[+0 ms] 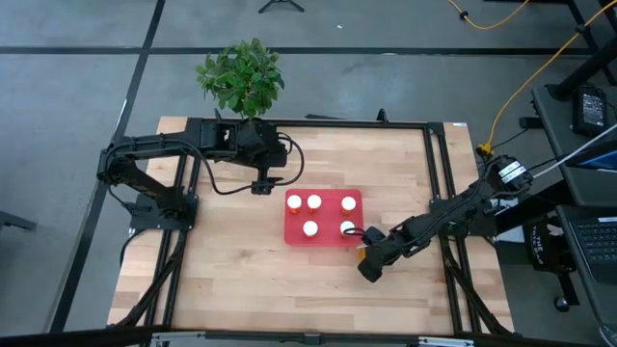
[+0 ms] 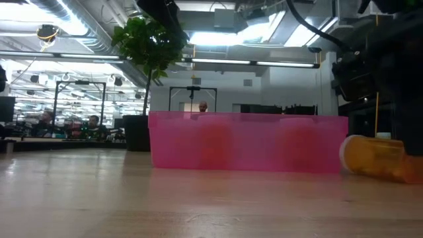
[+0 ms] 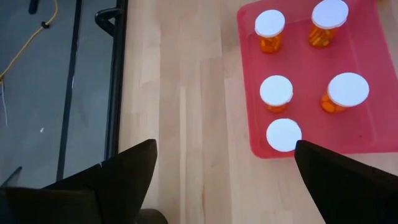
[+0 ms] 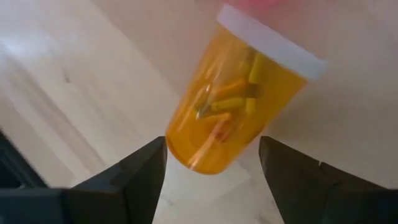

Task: Pick and place pill bottles into a basket
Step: Put the orange pill bottle into the red bin

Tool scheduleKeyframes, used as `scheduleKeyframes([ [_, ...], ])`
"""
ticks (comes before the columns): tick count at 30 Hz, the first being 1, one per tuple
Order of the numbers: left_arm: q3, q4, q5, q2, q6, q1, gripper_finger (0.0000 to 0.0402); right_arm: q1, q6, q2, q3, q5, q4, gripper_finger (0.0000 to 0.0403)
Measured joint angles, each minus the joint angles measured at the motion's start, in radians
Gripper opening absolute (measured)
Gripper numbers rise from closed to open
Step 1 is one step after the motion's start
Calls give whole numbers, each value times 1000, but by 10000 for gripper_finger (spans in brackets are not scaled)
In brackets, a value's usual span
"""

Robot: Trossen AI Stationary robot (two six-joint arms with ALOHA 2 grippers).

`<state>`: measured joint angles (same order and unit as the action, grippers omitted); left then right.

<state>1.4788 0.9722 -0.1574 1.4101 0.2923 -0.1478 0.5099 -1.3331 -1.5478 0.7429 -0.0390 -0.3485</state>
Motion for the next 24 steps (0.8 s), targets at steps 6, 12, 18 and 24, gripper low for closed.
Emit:
scheduleKeyframes([
  [6, 0, 4, 3, 0, -9, 0, 375, -11, -20, 0, 0, -3, 1, 257],
  [12, 0, 22, 3, 0, -10, 0, 375, -14, -51, 0, 0, -11, 38, 257],
  [18, 0, 22, 46, 0, -14, 0, 375, -26, -54, 0, 1, -15, 56, 257],
  [24, 0, 22, 48, 0, -18, 0, 375, -55, -74, 0, 2, -40, 34, 264],
])
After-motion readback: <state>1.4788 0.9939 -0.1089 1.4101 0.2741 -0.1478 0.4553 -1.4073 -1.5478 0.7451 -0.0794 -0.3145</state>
